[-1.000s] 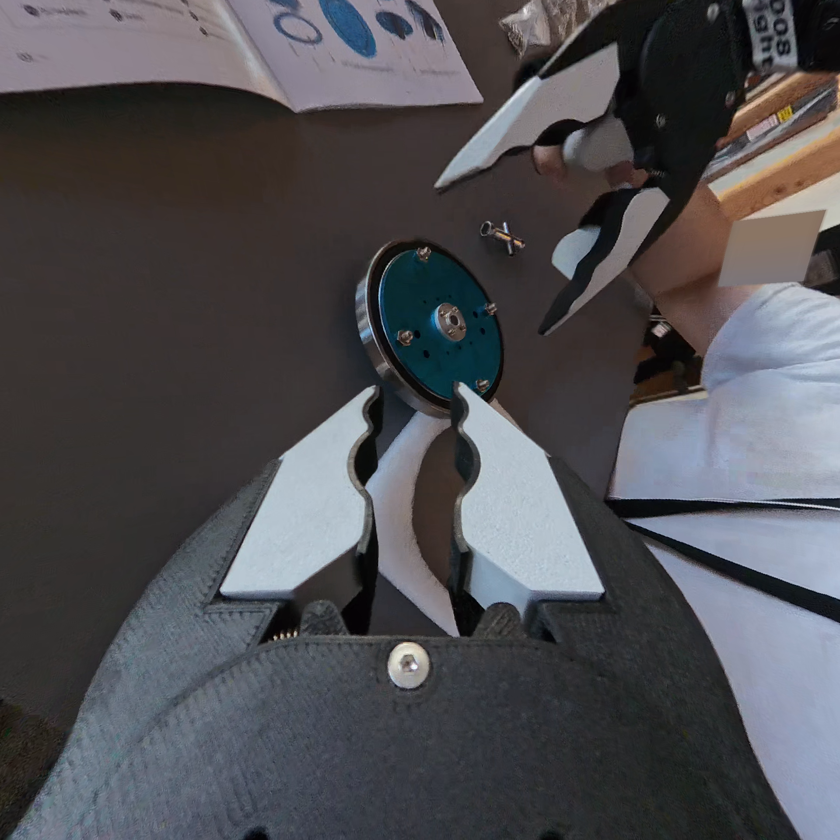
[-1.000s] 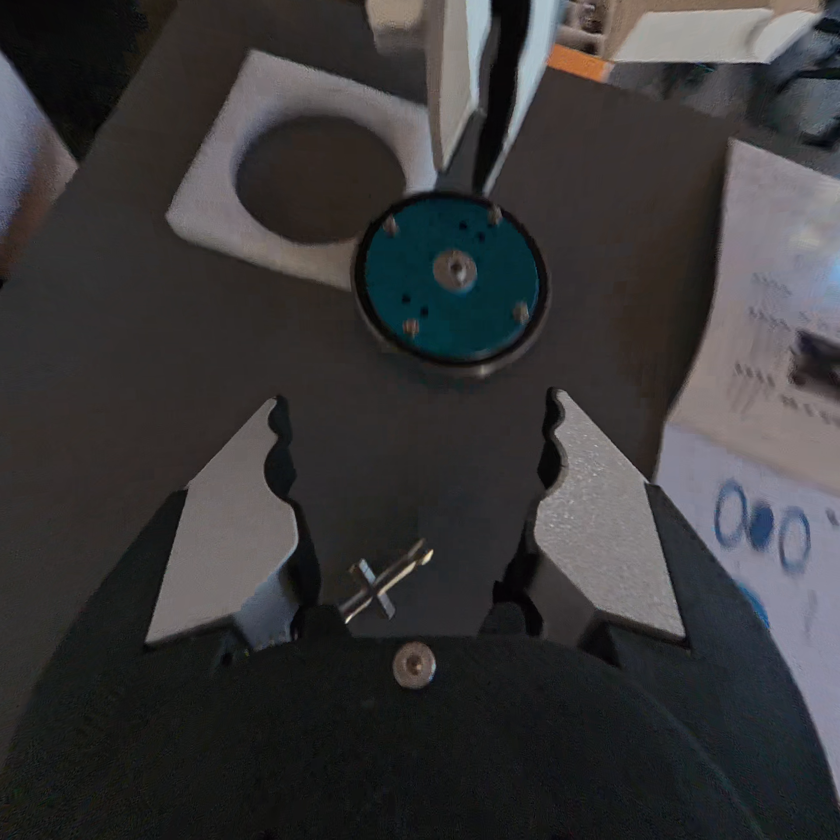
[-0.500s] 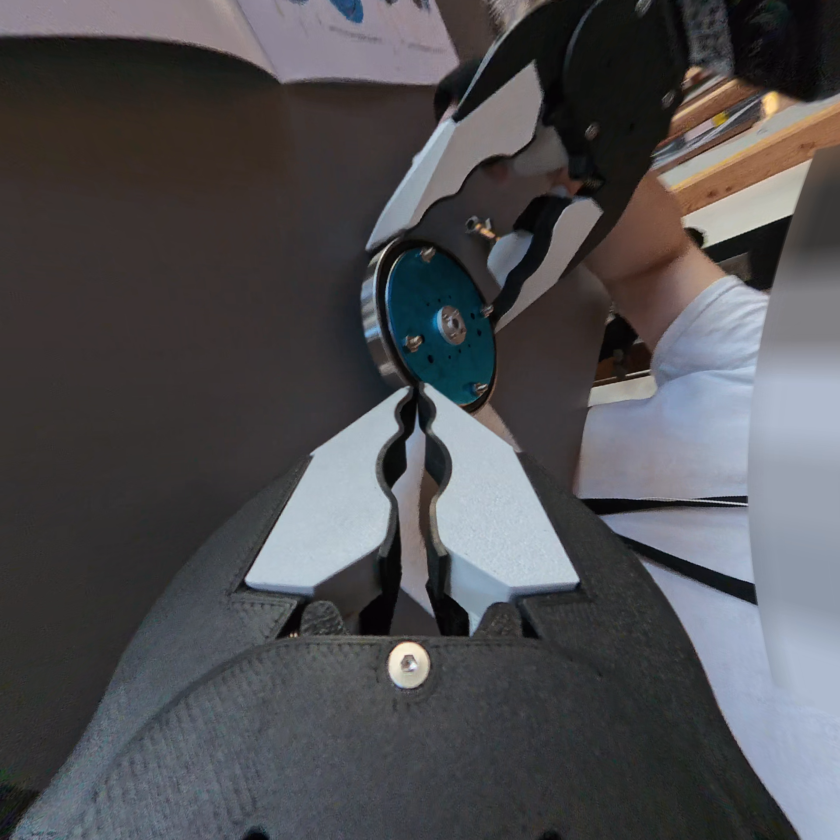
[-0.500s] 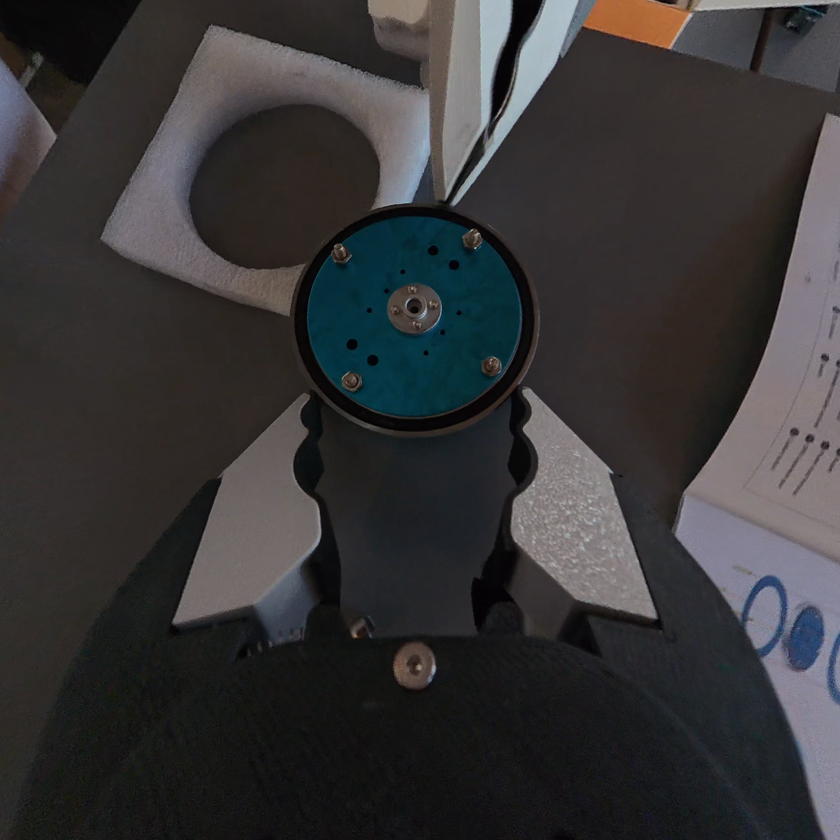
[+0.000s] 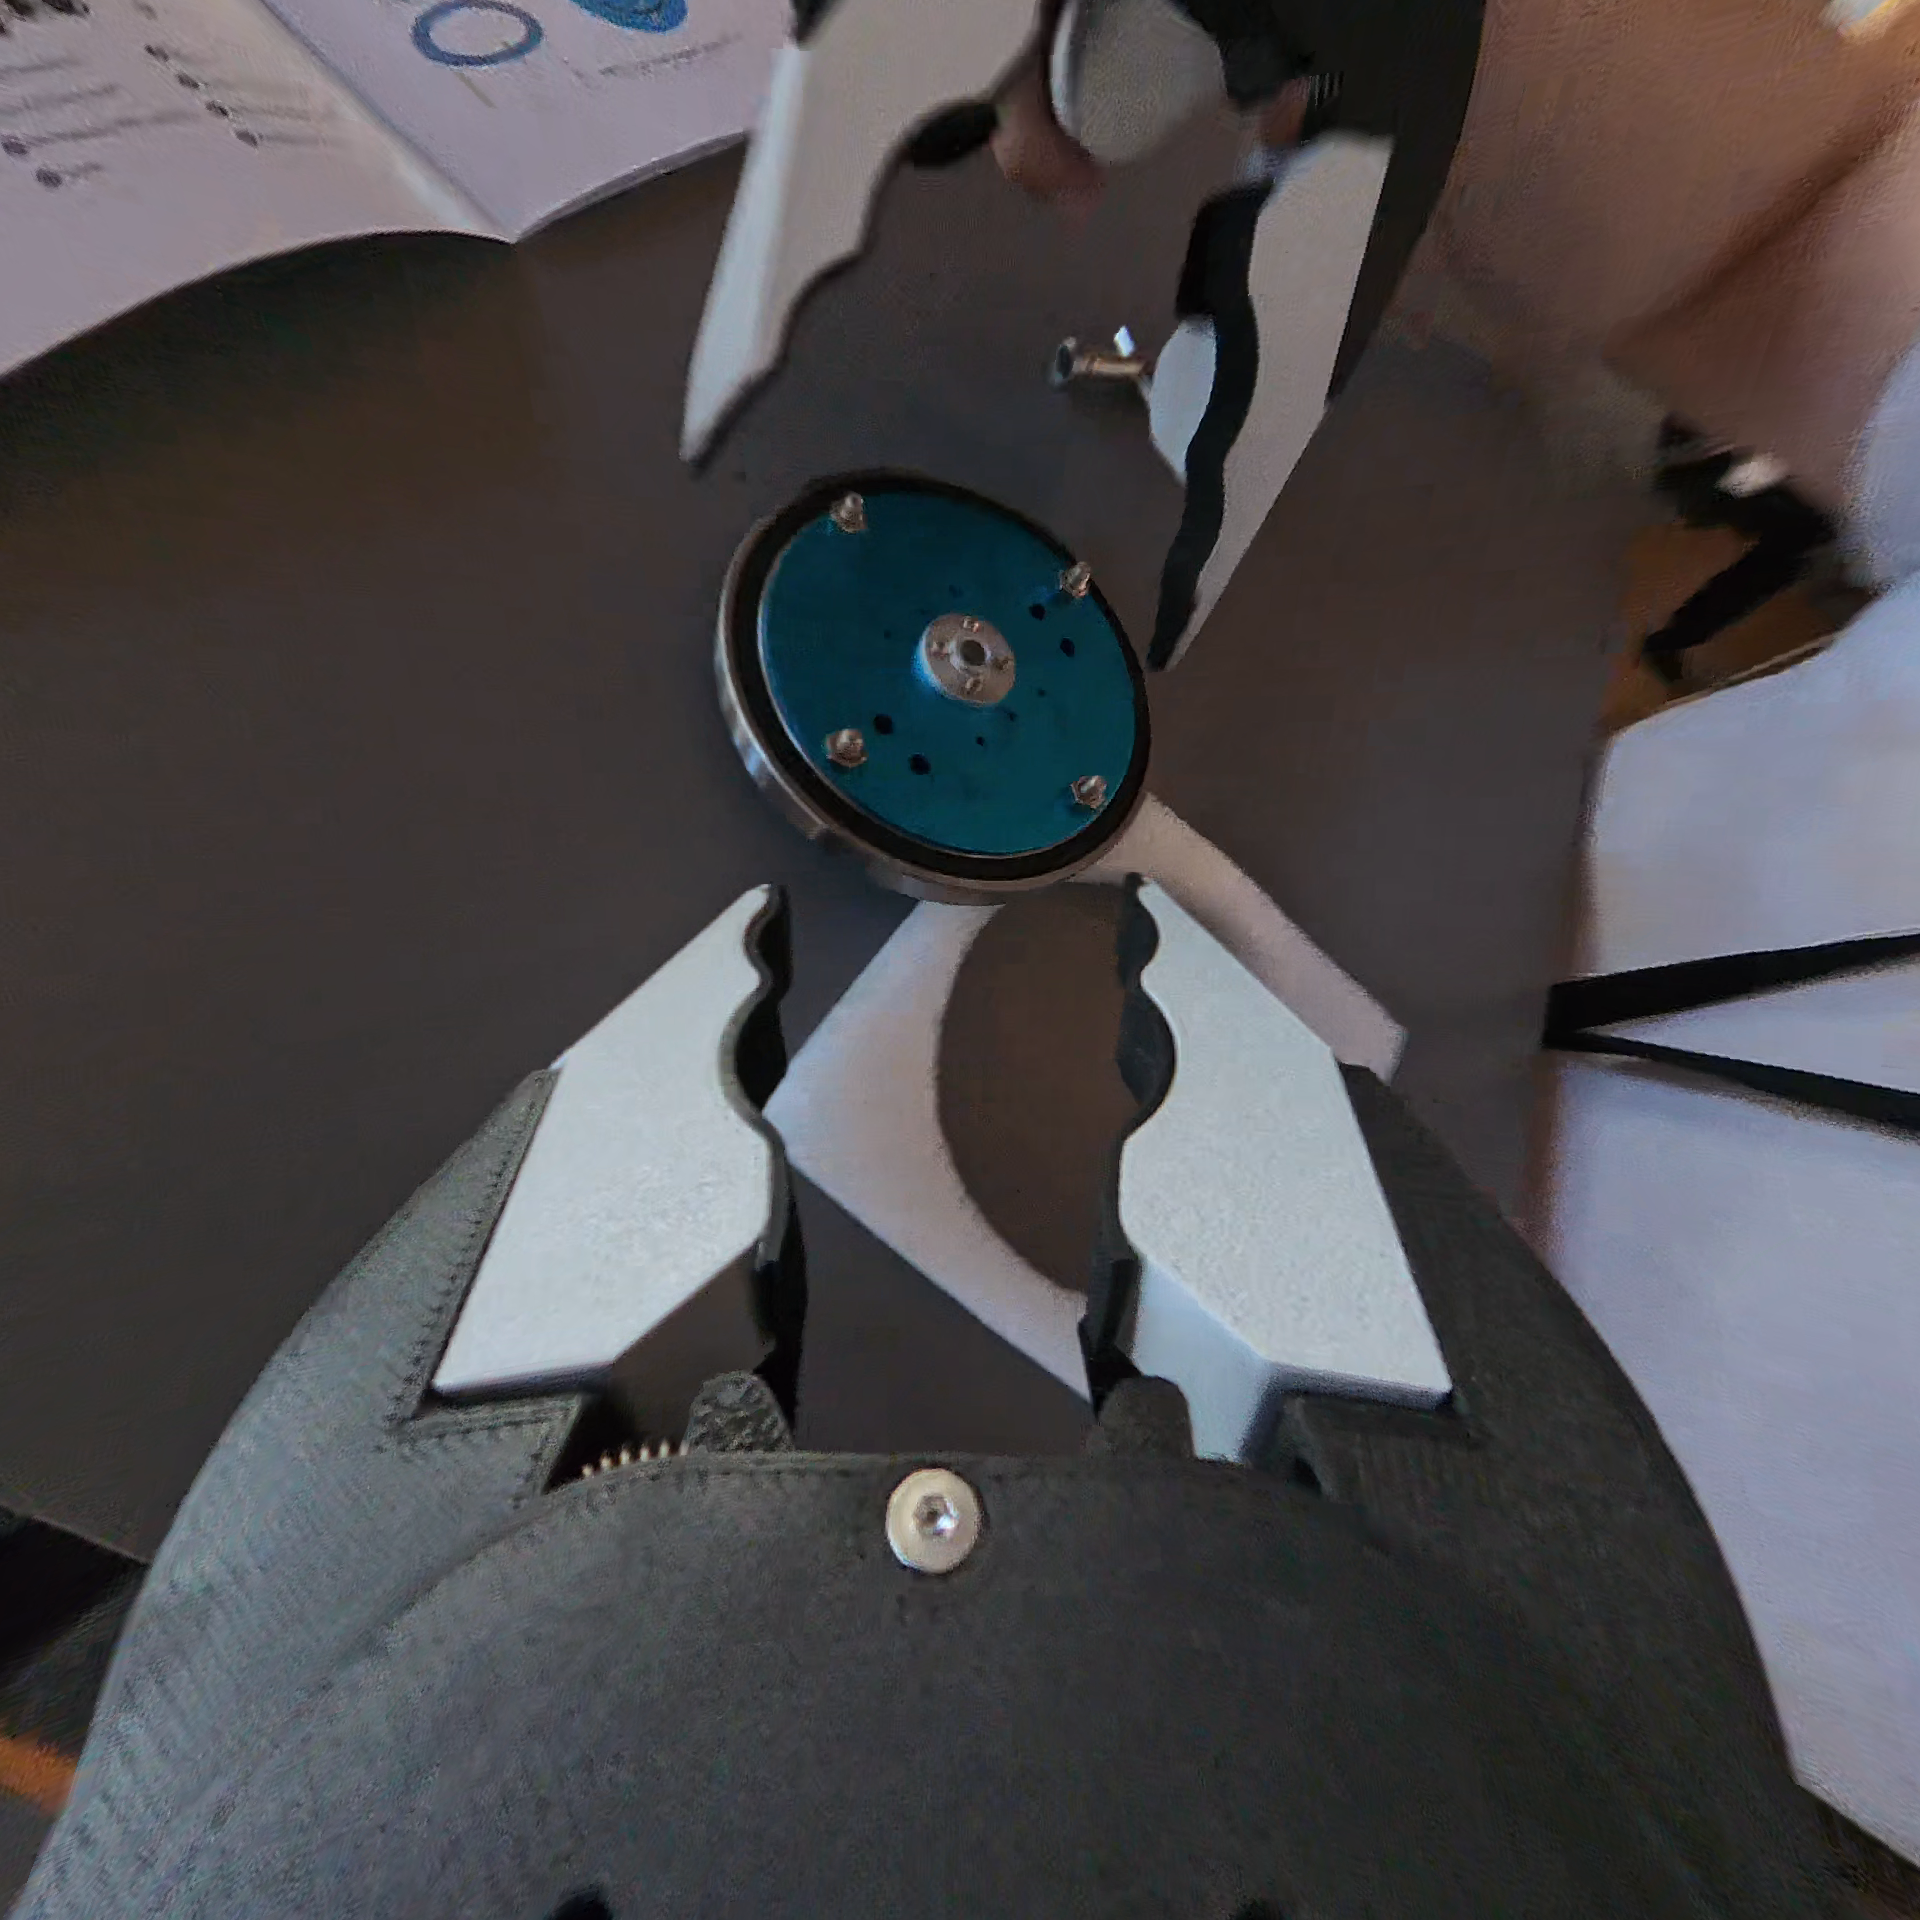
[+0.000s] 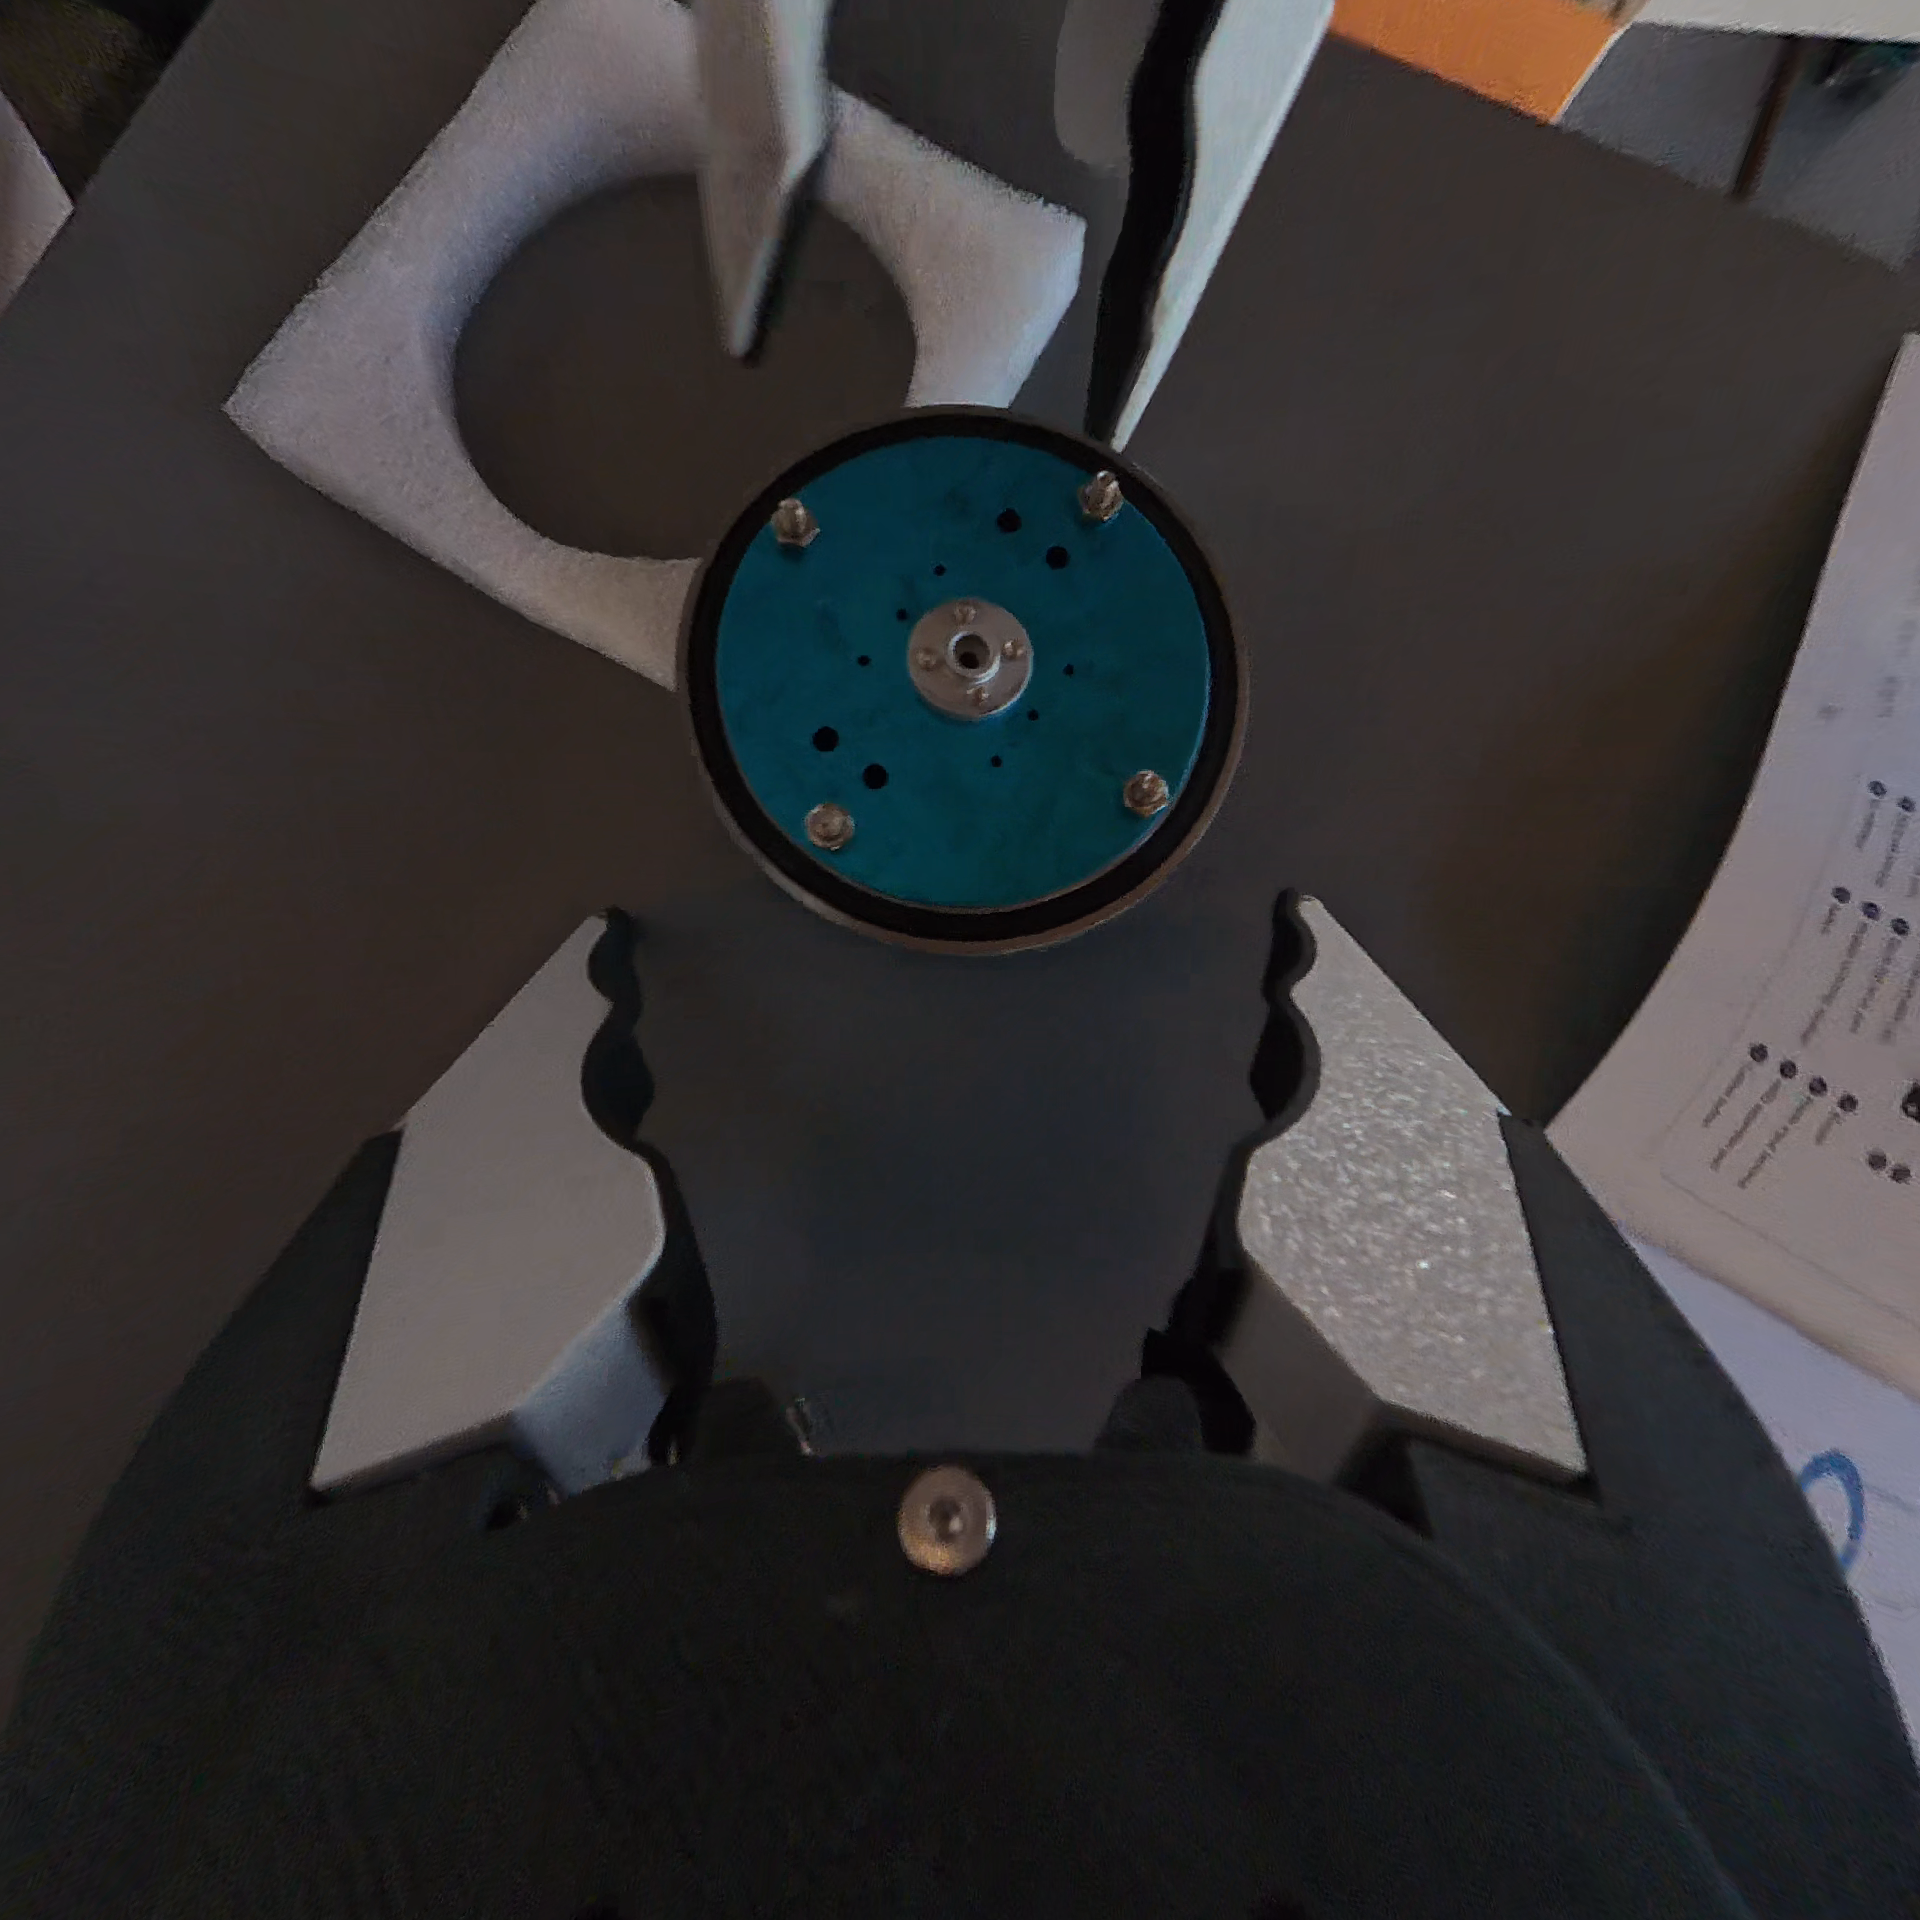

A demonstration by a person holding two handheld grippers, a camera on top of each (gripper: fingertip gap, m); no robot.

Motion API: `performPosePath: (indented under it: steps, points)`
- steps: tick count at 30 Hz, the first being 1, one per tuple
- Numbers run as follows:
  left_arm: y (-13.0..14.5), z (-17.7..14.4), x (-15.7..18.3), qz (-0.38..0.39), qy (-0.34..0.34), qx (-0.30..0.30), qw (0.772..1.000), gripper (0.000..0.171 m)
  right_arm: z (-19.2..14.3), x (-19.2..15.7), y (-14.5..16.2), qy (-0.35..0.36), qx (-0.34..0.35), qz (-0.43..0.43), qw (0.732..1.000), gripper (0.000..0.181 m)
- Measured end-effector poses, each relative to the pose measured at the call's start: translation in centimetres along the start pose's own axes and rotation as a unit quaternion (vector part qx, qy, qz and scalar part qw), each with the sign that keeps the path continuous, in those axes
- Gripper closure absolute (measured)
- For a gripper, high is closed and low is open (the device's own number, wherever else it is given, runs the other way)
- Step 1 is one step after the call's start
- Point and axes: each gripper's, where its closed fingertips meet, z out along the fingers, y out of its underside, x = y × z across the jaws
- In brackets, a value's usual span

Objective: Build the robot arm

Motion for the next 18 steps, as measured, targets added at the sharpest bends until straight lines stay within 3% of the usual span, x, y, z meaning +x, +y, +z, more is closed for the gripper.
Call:
performPosePath:
  steps: [2, 5, 6, 8, 13, 16, 18]
  points:
    - [0.1, 0.8, 0.0, 0.047, -0.072, -0.012, 0.996, 0.096, 0.5, 0.3, 0.1, -0.033, -0.012, -0.004, 0.999, 0.059]
    - [-0.2, 1.4, -0.3, 0.089, -0.147, -0.015, 0.985, 0.1, 0.7, 0.1, -0.8, -0.066, 0.008, 0.003, 0.998, 0.068]
    - [-0.3, 1.6, -0.1, 0.094, -0.153, -0.012, 0.984, 0.104, 0.7, 0.0, -1.0, -0.069, 0.01, -0.002, 0.998, 0.083]
    - [-0.5, 1.7, -0.1, 0.087, -0.161, -0.002, 0.983, 0.107, 0.6, 0.5, -0.8, -0.042, 0.009, -0.015, 0.999, 0.09]
    - [-1.0, 1.5, 0.1, 0.064, -0.136, 0.025, 0.988, 0.12, -0.1, 0.5, -0.4, -0.025, 0.026, 0.036, 0.999, 0.093]
    - [-2.5, 0.6, -0.8, 0.063, -0.147, 0.061, 0.985, 0.141, -0.4, 0.2, -0.6, -0.029, 0.048, 0.091, 0.994, 0.098]
    - [-2.7, 0.9, -0.9, 0.061, -0.13, 0.05, 0.988, 0.137, -0.5, 0.1, -0.7, -0.021, 0.059, 0.111, 0.992, 0.104]
